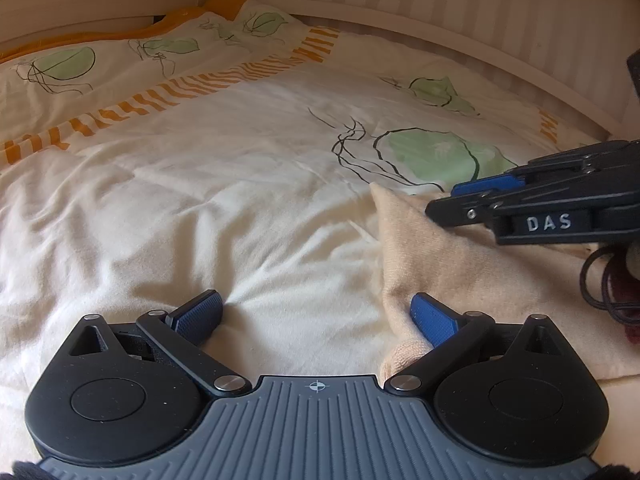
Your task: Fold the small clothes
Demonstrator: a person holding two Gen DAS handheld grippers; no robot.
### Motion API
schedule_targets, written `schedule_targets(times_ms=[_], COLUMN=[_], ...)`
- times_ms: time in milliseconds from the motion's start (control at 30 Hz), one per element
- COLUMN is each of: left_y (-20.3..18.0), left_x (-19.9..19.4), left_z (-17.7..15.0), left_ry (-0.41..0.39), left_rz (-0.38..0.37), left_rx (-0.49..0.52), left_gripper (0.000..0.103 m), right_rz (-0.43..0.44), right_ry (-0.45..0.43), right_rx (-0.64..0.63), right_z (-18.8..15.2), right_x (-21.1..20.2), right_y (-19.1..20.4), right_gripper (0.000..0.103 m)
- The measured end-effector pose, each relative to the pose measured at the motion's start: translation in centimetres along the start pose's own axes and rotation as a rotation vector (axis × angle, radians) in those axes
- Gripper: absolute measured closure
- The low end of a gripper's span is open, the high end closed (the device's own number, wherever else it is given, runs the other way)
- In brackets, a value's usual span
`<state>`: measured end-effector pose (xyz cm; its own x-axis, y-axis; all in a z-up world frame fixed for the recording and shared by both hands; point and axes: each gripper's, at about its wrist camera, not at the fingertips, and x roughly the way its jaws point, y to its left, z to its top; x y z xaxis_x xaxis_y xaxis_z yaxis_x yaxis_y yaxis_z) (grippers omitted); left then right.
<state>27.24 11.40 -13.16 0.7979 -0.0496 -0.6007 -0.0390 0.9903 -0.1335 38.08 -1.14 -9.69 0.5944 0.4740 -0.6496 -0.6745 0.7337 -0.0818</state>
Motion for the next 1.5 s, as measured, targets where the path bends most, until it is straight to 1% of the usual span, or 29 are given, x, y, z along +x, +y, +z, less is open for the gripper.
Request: schedule_targets(times_ms=[100, 300, 367, 400, 433, 500, 567, 600, 667, 700, 767, 800, 833, 900, 1000, 1033, 1100, 1167, 1233, 1267, 1367, 1433, 1500], left_y=[0.1, 0.1, 0.1, 0.1, 0.1, 0.1, 0.1, 0.1, 0.2, 0.3, 0.3, 0.3, 0.4, 0.3, 0.5, 0.6, 0.7, 0.8, 0.9, 0.9, 0.6, -0.1, -0.9], left_x=[0.0, 0.0, 0.0, 0.0, 0.0, 0.0, 0.0, 0.0, 0.0, 0.0, 0.0, 0.0, 0.0, 0.0, -0.1, -0.1, -0.2, -0.3, -0.7, -1.1, -2.9, -4.6, -6.6], left_z=[0.0, 0.0, 0.1, 0.1, 0.0, 0.0, 0.1, 0.1, 0.0, 0.0, 0.0, 0.0, 0.0, 0.1, 0.2, 0.3, 0.4, 0.5, 0.7, 0.9, 1.1, 1.1, 1.0], left_ry=[0.0, 0.0, -0.001, -0.001, -0.001, -0.001, -0.001, -0.002, -0.002, -0.003, -0.003, -0.004, -0.003, -0.001, 0.006, 0.007, 0.008, 0.014, 0.025, 0.036, 0.062, 0.071, 0.078], left_rz=[0.001, 0.002, 0.002, 0.002, 0.002, 0.002, 0.002, 0.001, 0.0, -0.001, -0.004, -0.005, -0.005, -0.005, -0.014, -0.019, -0.035, -0.052, -0.068, -0.073, -0.106, -0.127, -0.149], left_rx=[-0.003, -0.006, -0.006, -0.005, -0.006, -0.006, -0.006, -0.007, -0.009, -0.01, -0.013, -0.014, -0.014, -0.012, -0.019, -0.021, -0.026, -0.029, -0.031, -0.033, -0.033, 0.004, 0.047], left_gripper=[0.001, 0.001, 0.001, 0.001, 0.001, 0.001, 0.001, 0.001, 0.001, 0.001, 0.001, 0.001, 0.001, 0.001, 0.001, 0.001, 0.001, 0.001, 0.001, 0.001, 0.001, 0.001, 0.001], right_rz=[0.011, 0.024, 0.037, 0.034, 0.033, 0.041, -0.031, -0.051, -0.052, -0.058, -0.087, -0.087, -0.088, -0.102, -0.141, -0.16, -0.192, -0.229, -0.27, -0.288, -0.369, -0.411, -0.424], right_ry=[0.022, 0.026, 0.022, 0.021, 0.021, 0.001, -0.026, -0.023, 0.003, 0.018, 0.021, 0.003, -0.02, -0.073, -0.105, -0.109, -0.109, -0.104, -0.09, -0.085, -0.067, -0.046, -0.031], right_rx=[-0.039, -0.071, -0.062, -0.069, -0.085, -0.107, -0.09, -0.068, -0.03, -0.034, -0.037, -0.006, 0.034, 0.116, 0.235, 0.271, 0.326, 0.394, 0.473, 0.503, 0.6, 0.676, 0.754], right_z=[-0.3, -0.4, -0.3, -0.3, -0.2, -0.2, 0.1, 0.2, 0.3, 0.3, 0.1, 0.0, -0.1, -0.5, -1.7, -2.5, -4.2, -6.5, -9.1, -10.3, -14.2, -16.7, -18.9], right_x=[0.7, 1.0, 1.1, 1.0, 1.0, 0.7, 0.8, 1.1, 2.2, 2.7, 2.9, 2.5, 1.8, -0.6, -5.1, -6.8, -10.0, -13.5, -17.0, -18.4, -23.0, -25.5, -27.3], right_y=[0.7, 1.7, 1.7, 1.8, 2.0, 2.2, 1.8, 1.3, 0.4, 0.4, 0.3, 0.0, -0.5, -1.3, -2.6, -2.9, -3.2, -3.3, -3.3, -3.2, -2.5, -2.0, -1.5], right_gripper=[0.061, 0.061, 0.077, 0.089, 0.093, 0.094, 0.094, 0.094, 0.094, 0.094, 0.091, 0.083, 0.067, 0.055, 0.052, 0.048, 0.043, 0.042, 0.034, 0.032, 0.031, 0.028, 0.025])
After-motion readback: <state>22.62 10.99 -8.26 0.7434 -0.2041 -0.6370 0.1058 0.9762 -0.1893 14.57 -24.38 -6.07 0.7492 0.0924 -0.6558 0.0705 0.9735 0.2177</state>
